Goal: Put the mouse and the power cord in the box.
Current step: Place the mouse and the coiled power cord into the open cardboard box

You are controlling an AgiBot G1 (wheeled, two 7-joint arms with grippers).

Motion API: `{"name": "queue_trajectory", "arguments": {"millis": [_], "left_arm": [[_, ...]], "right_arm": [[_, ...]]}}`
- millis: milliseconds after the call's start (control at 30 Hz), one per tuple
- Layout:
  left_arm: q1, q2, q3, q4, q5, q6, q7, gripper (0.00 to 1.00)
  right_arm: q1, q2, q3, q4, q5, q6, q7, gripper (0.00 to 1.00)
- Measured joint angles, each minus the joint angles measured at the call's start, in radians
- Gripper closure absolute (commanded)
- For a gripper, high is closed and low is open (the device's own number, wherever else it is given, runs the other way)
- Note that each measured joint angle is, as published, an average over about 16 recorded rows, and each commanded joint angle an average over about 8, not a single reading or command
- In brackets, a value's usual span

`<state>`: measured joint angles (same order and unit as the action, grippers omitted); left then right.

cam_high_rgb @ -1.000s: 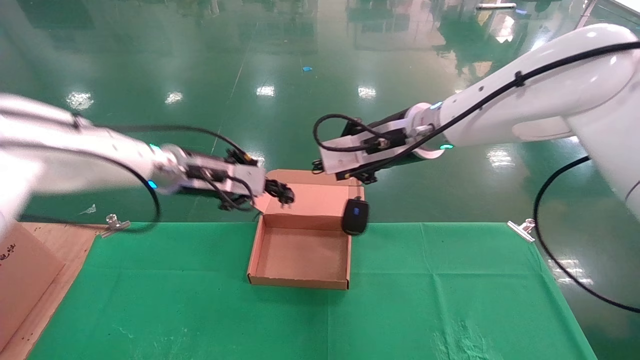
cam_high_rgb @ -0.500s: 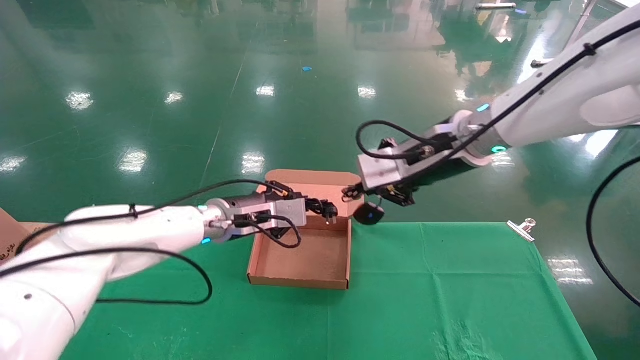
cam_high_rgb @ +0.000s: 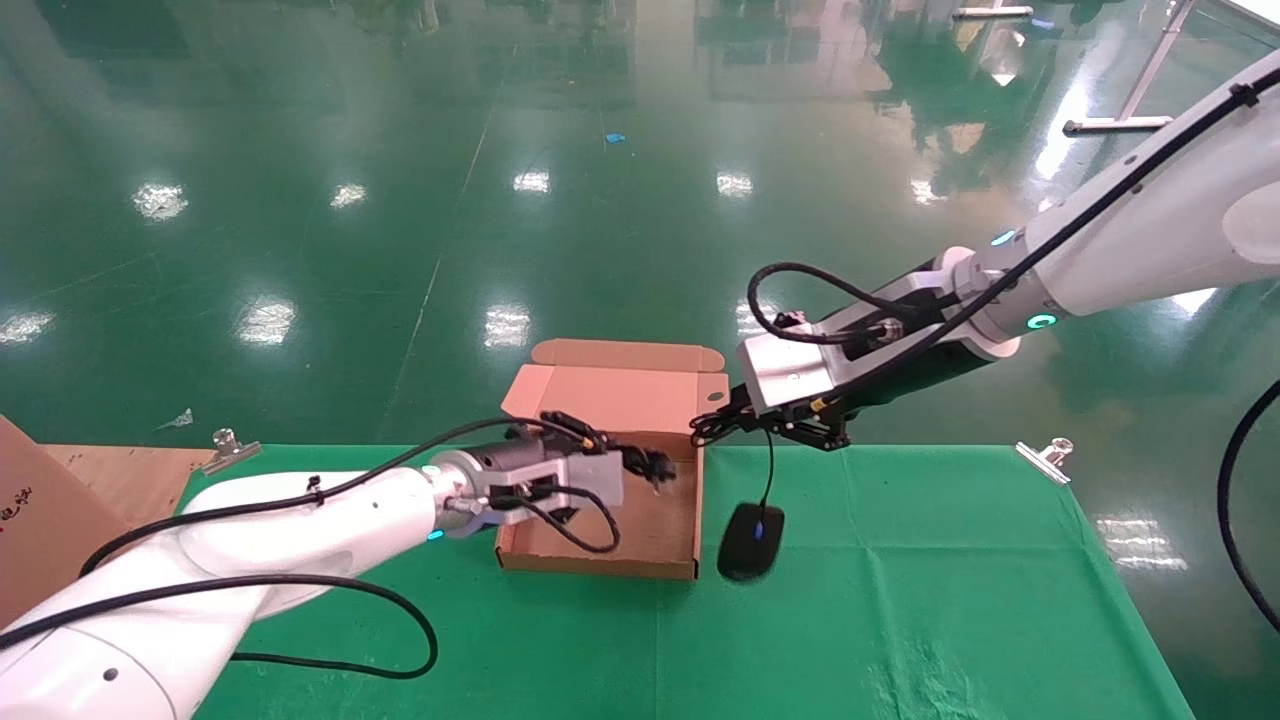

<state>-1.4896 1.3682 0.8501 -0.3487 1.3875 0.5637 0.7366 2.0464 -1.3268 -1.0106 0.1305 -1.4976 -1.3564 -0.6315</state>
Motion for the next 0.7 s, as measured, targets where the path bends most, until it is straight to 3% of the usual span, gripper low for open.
{"name": "queue_trajectory", "arguments": {"millis": [33,700], "left_arm": [[0.000,0.000,0.009,-0.003,-0.006,-0.001,-0.006,0.00],[-0.049,-0.007,0.142,0.004,-0.113,-0.013,-0.034,0.00]], "right_arm": [[0.001,-0.001,0.000,-0.007,0.001,-0.001,-0.005,1.00],[0.006,-0.020,0.008,-0.024,0.023,-0.003,-0.021,1.00]]}}
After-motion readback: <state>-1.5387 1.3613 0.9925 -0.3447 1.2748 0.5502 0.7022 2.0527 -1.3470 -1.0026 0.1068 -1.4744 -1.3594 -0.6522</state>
